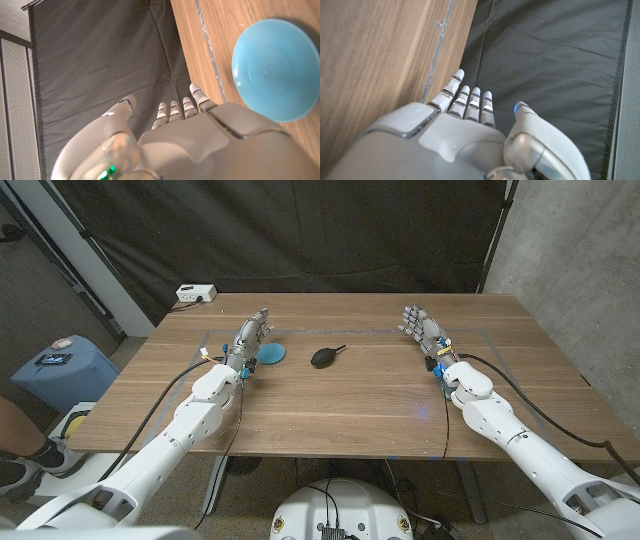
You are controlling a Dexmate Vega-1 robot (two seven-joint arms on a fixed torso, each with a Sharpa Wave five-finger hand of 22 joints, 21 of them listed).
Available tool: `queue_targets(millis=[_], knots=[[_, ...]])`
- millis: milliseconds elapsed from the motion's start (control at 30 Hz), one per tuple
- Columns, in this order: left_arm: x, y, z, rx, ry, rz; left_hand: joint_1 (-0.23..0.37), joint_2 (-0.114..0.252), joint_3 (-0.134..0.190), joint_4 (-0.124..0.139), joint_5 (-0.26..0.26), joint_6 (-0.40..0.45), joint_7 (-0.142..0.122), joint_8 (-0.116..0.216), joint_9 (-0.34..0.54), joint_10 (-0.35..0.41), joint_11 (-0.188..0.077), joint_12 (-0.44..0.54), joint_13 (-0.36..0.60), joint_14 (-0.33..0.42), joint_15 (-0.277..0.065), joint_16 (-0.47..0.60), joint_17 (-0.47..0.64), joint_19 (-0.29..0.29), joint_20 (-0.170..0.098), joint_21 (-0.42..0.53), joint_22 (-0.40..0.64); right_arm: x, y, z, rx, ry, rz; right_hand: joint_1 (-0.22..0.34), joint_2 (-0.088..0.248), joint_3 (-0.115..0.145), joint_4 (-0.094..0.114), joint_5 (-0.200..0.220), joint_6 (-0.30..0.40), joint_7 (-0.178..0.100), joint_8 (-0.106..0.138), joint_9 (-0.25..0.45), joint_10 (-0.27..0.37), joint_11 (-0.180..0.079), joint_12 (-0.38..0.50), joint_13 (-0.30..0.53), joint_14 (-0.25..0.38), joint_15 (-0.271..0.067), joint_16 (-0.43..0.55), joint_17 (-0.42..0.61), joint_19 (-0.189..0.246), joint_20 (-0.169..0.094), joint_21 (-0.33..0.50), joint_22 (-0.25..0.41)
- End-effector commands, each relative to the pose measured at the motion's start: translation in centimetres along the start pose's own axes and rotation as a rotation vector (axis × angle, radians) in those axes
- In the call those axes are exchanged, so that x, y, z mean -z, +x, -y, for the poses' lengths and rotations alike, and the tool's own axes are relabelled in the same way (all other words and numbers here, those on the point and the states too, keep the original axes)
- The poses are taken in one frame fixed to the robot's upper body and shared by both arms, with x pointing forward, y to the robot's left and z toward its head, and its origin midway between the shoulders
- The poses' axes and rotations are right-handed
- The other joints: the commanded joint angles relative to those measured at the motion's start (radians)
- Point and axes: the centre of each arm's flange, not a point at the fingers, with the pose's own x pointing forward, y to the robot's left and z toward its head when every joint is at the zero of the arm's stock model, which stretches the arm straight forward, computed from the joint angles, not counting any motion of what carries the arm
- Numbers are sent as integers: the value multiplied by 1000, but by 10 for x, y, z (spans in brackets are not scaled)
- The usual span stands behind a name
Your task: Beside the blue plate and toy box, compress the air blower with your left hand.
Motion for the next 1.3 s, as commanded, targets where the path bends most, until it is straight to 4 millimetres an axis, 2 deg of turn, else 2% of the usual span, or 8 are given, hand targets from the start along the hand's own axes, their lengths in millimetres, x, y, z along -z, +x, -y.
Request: queue_targets(millis=[33,400,633,767,900,1033,1133,1300], knots=[[-7,-3,2,6,3,13,14,-4,9,-6,5,11,-2,3,4,2,16,6,2,0,10,2,2,2,8,-1,1,-3,-5,-2,-6,-6,5,8,-3,11,0,3,10,-1,5,3,7,2,6,1,8,-28,6,0,8,-28,-3,2],[-10,-3,-2,20,7,18,29,-14,16,-34,10,28,12,6,3,15,15,8,2,5,10,-2,-3,6,9,-9,0,-3,-6,-7,-5,-9,14,6,-4,15,-1,2,11,0,5,3,7,3,5,0,9,-28,6,-3,10,-27,-9,2],[-17,3,-3,41,42,21,67,-39,24,-112,29,52,-5,5,1,27,-7,6,-1,10,-10,-8,-6,18,-14,-28,-1,-3,-5,-8,-5,-10,19,6,-5,17,-2,1,11,-1,5,3,7,4,5,0,8,-28,6,-5,12,-28,-11,2],[-19,8,-3,44,48,20,93,-54,24,-165,46,76,-13,8,0,48,-21,9,-1,22,-12,-8,-7,32,-13,-39,-1,-4,-4,-7,-5,-14,23,6,-5,18,-2,1,12,-1,5,3,6,2,5,0,8,-27,6,-6,12,-28,-13,2],[-22,12,-1,53,71,16,105,-66,18,-197,54,94,-15,9,0,69,-19,13,-1,38,-14,-5,-6,47,-11,-45,0,-5,-4,-6,-2,-16,26,6,-5,20,-3,1,12,0,4,3,7,1,5,-1,8,-28,6,-7,13,-28,-15,2],[-27,15,2,50,125,19,133,-88,-1,-252,65,152,3,12,0,140,-13,31,4,121,-13,14,0,102,0,-52,3,-6,-2,-4,-1,-17,29,6,-5,21,-4,1,11,0,4,3,9,3,6,-1,7,-28,6,-8,14,-28,-17,2],[-31,16,4,36,159,22,149,-100,-6,-264,73,180,23,13,1,185,-14,43,9,189,-19,28,4,144,1,-51,5,-7,-1,-3,-3,-19,32,6,-5,22,-4,1,11,0,4,3,8,3,5,-1,8,-27,6,-9,14,-27,-18,2],[-37,15,7,25,230,13,152,-106,-6,-259,85,213,57,19,3,234,-7,61,22,250,-21,46,16,195,1,-43,7,-8,0,-2,-6,-18,36,5,-6,23,-5,0,12,0,4,3,7,5,5,-1,8,-27,6,-10,15,-28,-20,2]])
